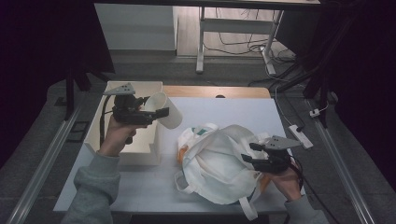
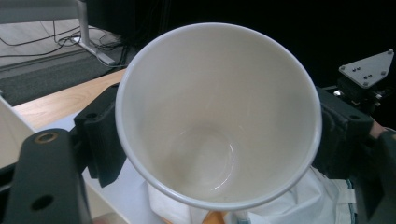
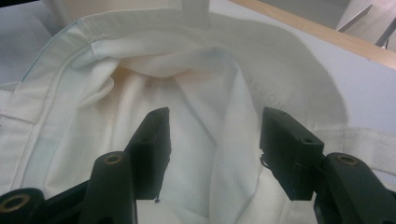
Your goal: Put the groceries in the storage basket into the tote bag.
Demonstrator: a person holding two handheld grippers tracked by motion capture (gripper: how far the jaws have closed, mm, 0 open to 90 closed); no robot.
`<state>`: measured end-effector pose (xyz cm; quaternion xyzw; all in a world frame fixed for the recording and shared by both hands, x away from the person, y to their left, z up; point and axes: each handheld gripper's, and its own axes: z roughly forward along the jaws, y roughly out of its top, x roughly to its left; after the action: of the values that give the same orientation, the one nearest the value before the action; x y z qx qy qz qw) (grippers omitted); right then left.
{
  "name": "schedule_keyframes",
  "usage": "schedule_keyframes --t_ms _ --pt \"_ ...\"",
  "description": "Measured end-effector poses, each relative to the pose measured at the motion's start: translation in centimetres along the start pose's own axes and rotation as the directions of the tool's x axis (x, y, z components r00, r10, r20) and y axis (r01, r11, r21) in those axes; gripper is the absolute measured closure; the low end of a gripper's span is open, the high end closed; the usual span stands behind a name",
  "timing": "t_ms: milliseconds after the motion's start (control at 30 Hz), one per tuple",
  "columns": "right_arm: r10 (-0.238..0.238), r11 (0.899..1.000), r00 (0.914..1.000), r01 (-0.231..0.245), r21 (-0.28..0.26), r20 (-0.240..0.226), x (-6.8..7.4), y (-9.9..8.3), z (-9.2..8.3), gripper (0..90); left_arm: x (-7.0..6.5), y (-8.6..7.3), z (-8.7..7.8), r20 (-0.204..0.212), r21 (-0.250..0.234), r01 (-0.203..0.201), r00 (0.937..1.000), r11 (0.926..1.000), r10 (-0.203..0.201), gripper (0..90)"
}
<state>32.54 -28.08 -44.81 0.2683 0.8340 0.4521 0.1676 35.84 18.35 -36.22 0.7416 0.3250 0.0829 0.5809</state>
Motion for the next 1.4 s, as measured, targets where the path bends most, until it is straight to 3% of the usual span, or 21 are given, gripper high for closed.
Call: schedule_keyframes --t_ms 333,800,1033,1400 --pt "-0.011 1.000 0.9999 0.011 -0.004 -0.010 0.4 0.3 0.2 42.5 -1.9 0.0 2.3 0.049 0.047 -0.039 0.9981 0.9981 0.037 19.7" --pt "-0.028 0.999 0.9991 0.027 -0.024 -0.032 1.4 1.1 0.5 38.2 -4.2 -0.4 5.2 0.080 0.108 -0.087 0.9937 0.9903 0.079 19.6" --pt "-0.035 0.999 0.9985 0.033 -0.039 -0.041 2.0 1.9 0.8 32.9 -4.9 -0.7 6.5 0.093 0.121 -0.096 0.9920 0.9880 0.085 19.6" --pt "-0.052 0.997 0.9977 0.050 -0.058 -0.044 3.8 3.7 2.3 21.9 -5.7 -1.5 9.1 0.108 0.179 -0.104 0.9904 0.9783 0.086 19.6"
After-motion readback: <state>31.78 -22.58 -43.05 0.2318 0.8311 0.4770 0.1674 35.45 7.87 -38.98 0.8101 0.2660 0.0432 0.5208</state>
